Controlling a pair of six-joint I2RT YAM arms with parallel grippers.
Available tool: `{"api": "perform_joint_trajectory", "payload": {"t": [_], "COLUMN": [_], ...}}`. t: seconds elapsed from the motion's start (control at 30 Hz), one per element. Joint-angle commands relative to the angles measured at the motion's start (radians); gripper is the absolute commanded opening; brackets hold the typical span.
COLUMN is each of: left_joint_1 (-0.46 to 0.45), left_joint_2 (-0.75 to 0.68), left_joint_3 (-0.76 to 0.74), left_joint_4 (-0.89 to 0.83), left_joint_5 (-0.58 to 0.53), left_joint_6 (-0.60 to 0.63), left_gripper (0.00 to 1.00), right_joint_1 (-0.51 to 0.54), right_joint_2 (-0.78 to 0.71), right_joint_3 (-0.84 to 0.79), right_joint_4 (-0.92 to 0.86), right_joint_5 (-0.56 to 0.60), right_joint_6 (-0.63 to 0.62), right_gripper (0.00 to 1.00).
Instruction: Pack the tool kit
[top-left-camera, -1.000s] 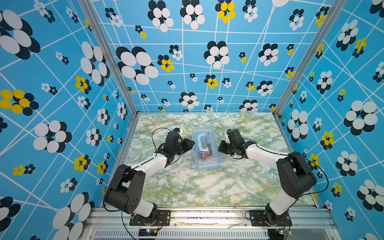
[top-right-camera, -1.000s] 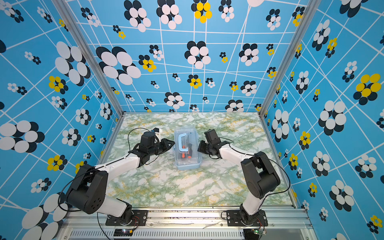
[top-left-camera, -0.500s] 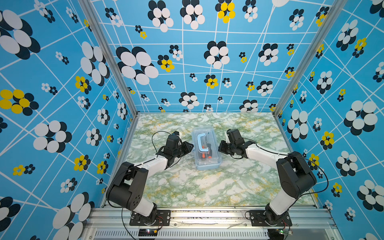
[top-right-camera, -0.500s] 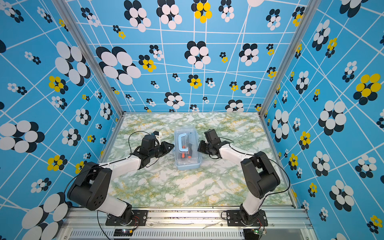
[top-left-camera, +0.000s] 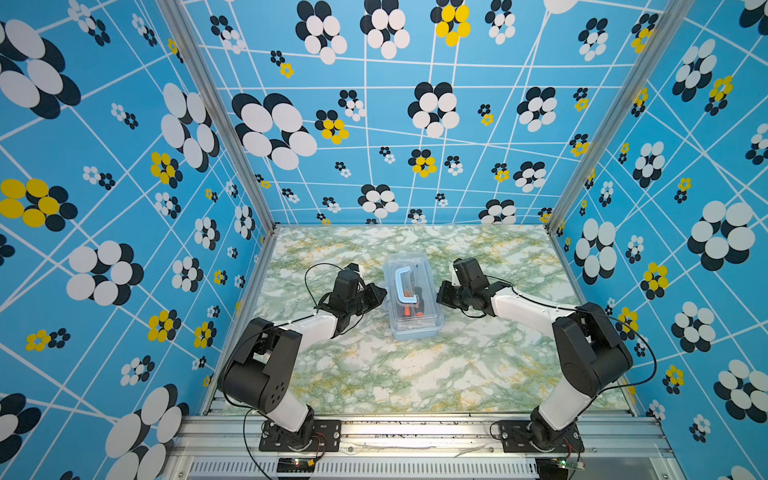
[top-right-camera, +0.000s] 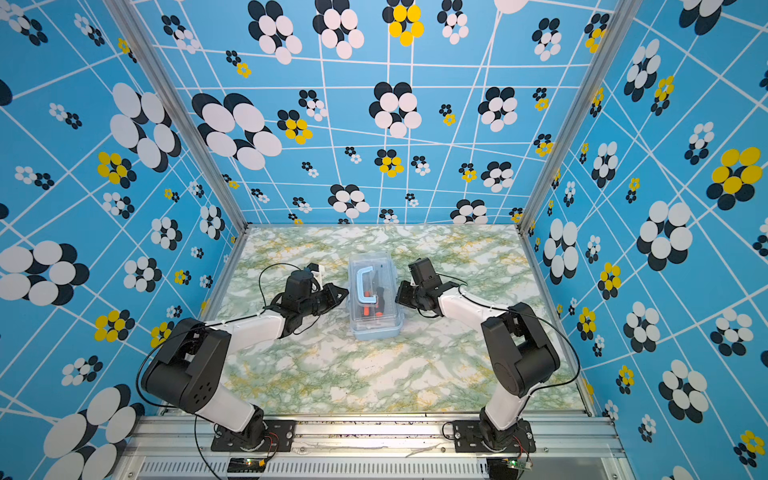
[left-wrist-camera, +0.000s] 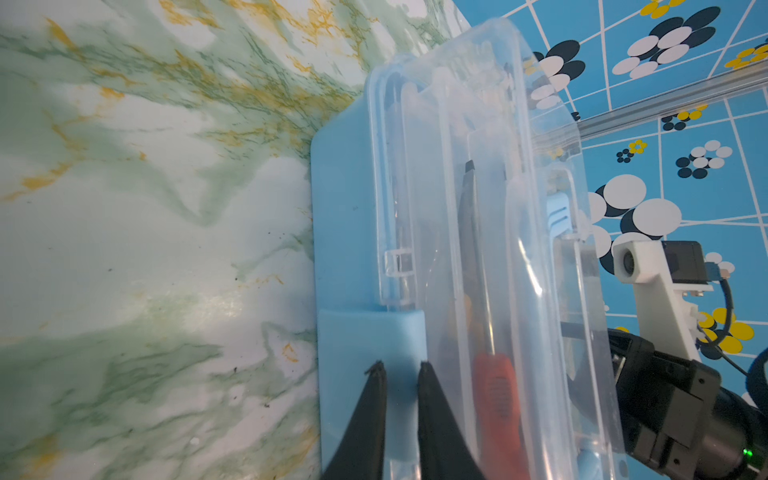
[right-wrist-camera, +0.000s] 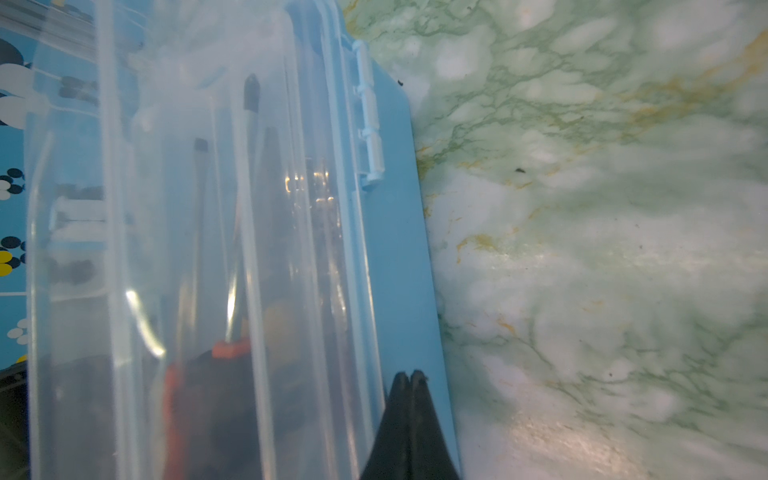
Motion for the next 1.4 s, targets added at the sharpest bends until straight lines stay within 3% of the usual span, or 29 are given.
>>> {"api": "perform_joint_trajectory", "payload": {"t": [0.0,0.23,0.37,0.67,0.8,1.07,1.17,1.37], "left_joint_1": [-0.021,-0.034,-0.053,-0.149,-0.194,-0.264,-0.256,-0.173], "left_joint_2": [0.031,0.027,0.069,0.264,0.379,0.536,0.517,0.354], "left_joint_3": [-0.033,-0.097,-0.130,-0.192,-0.238,-0.248,-0.265,-0.277], "left_joint_4": [0.022,0.077,0.162,0.504,0.711,0.965,0.956,0.718], "left_joint_5": [0.057,0.039,0.026,0.018,-0.021,-0.086,-0.098,-0.111], "left_joint_6": [-0.016,-0.051,-0.074,-0.197,-0.305,-0.437,-0.428,-0.351], "left_gripper": [0.18,0.20,0.20,0.19,0.18,0.17,0.17,0.28], "right_joint_1": [0.021,0.016,0.015,0.036,0.073,0.130,0.124,0.044], "right_joint_2": [0.052,0.062,0.101,0.176,0.196,0.278,0.261,0.180], "right_joint_3": [0.004,0.003,-0.003,-0.093,-0.145,-0.166,-0.168,-0.161], "right_joint_4": [-0.020,-0.007,0.054,0.291,0.399,0.551,0.503,0.334], "right_joint_5": [0.016,-0.002,-0.074,-0.234,-0.258,-0.261,-0.215,-0.098], "right_joint_6": [-0.003,-0.001,0.035,0.183,0.261,0.357,0.328,0.226], "right_gripper": [0.00,0.00,0.01,0.00,0.00,0.00,0.00,0.00]}}
